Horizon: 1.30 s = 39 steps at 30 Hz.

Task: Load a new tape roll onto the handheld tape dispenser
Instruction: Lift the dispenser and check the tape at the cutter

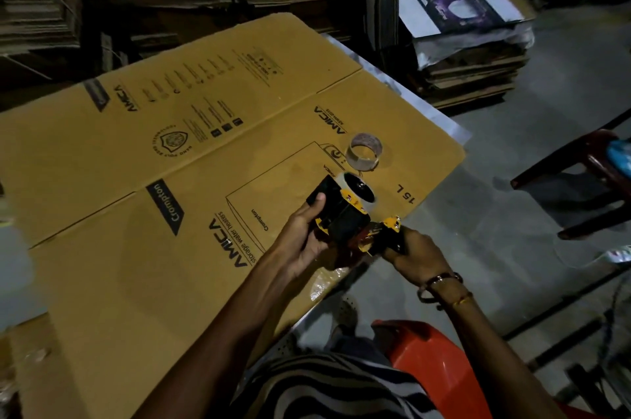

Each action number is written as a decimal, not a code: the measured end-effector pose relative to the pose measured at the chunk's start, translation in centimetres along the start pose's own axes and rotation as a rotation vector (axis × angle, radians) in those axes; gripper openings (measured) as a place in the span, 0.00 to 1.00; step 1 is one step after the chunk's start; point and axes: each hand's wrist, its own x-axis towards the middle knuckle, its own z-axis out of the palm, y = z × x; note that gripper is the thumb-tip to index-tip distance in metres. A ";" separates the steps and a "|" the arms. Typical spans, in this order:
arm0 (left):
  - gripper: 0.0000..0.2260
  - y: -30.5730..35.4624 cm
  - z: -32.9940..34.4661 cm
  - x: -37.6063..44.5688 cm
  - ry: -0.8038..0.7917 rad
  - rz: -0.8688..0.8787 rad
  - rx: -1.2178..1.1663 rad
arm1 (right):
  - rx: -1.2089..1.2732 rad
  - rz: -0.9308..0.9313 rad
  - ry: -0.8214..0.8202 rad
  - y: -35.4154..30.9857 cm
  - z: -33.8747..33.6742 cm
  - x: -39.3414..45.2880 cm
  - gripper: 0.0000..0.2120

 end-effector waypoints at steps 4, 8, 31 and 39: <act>0.19 0.6 -0.9 0.1 0.023 0.059 -0.046 | -0.058 -0.036 0.075 -1.9 0.0 1.0 0.14; 0.18 1.7 -1.3 0.0 0.029 0.074 -0.034 | -0.060 -0.065 0.084 -2.9 0.0 1.9 0.13; 0.14 7.3 -4.7 0.8 0.469 0.257 0.159 | -0.347 -0.429 0.053 -9.1 -2.7 13.7 0.20; 0.14 8.7 -3.6 3.4 0.648 0.334 0.113 | -0.452 -0.629 0.017 -12.5 -4.0 21.1 0.22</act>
